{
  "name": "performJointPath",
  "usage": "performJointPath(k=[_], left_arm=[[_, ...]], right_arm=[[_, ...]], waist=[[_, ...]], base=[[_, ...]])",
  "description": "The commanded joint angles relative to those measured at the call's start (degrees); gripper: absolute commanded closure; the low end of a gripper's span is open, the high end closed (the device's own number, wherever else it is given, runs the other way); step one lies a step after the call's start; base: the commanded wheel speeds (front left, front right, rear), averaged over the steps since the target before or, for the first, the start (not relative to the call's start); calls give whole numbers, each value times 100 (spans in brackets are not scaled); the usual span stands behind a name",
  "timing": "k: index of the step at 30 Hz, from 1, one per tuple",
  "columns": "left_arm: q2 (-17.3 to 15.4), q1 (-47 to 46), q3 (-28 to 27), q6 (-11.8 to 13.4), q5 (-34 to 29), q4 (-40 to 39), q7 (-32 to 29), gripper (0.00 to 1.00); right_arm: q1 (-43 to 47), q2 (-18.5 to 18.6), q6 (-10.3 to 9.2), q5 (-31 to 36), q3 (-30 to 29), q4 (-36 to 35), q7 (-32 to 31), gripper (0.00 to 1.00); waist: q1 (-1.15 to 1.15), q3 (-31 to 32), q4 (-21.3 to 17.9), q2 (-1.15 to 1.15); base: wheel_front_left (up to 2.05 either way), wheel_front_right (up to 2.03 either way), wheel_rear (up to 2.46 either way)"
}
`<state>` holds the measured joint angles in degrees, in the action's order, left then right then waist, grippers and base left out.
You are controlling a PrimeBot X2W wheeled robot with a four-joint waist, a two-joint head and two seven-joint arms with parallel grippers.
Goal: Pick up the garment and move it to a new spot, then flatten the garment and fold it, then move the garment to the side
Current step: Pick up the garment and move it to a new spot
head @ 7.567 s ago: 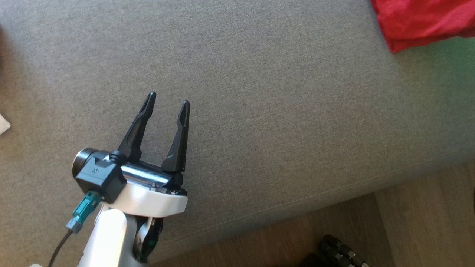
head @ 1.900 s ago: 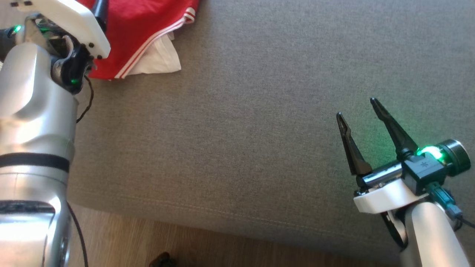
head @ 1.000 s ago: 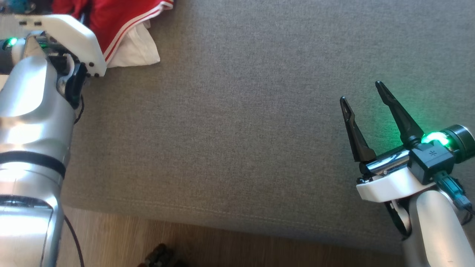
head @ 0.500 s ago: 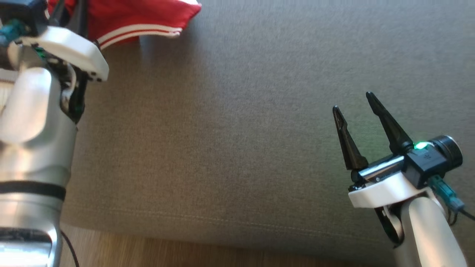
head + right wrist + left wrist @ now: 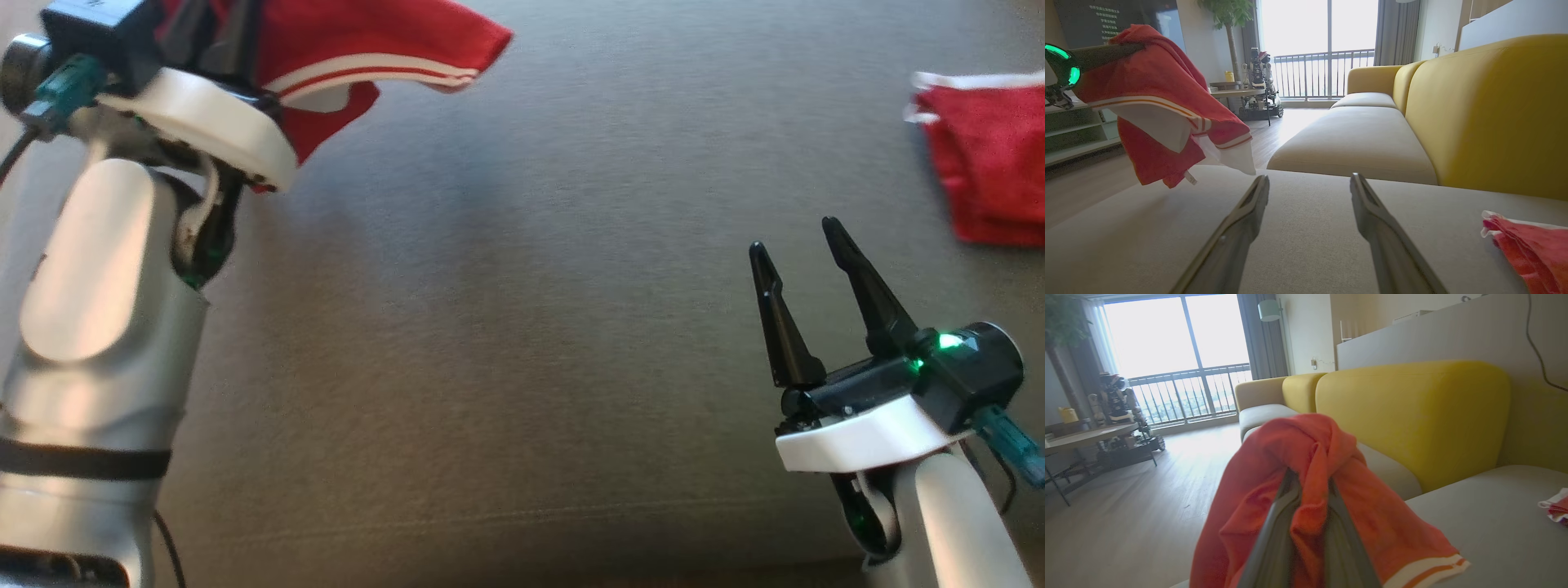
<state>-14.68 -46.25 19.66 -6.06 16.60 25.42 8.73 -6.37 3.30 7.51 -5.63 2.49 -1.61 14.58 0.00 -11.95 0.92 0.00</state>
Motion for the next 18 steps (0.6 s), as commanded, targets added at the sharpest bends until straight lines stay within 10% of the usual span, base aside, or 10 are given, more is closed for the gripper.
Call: performJointPath(k=[1, 10, 18], left_arm=[[-186, -141, -133, 8, 34, -317, -87, 100], [217, 206, 284, 210, 85, -1392, -731, 100], [671, 568, 729, 452, -41, -833, -704, 100]], right_arm=[[-49, -41, -2, -47, 143, -227, 41, 0], [-49, -42, -2, -381, 149, -370, 41, 0], [-166, -42, -2, -618, 173, -493, 41, 0]], waist=[[0, 134, -434, 0], [0, -29, -1470, 0], [0, -578, -2057, 0]], base=[[0, 0, 0], [0, 0, 0], [0, 0, 0]])
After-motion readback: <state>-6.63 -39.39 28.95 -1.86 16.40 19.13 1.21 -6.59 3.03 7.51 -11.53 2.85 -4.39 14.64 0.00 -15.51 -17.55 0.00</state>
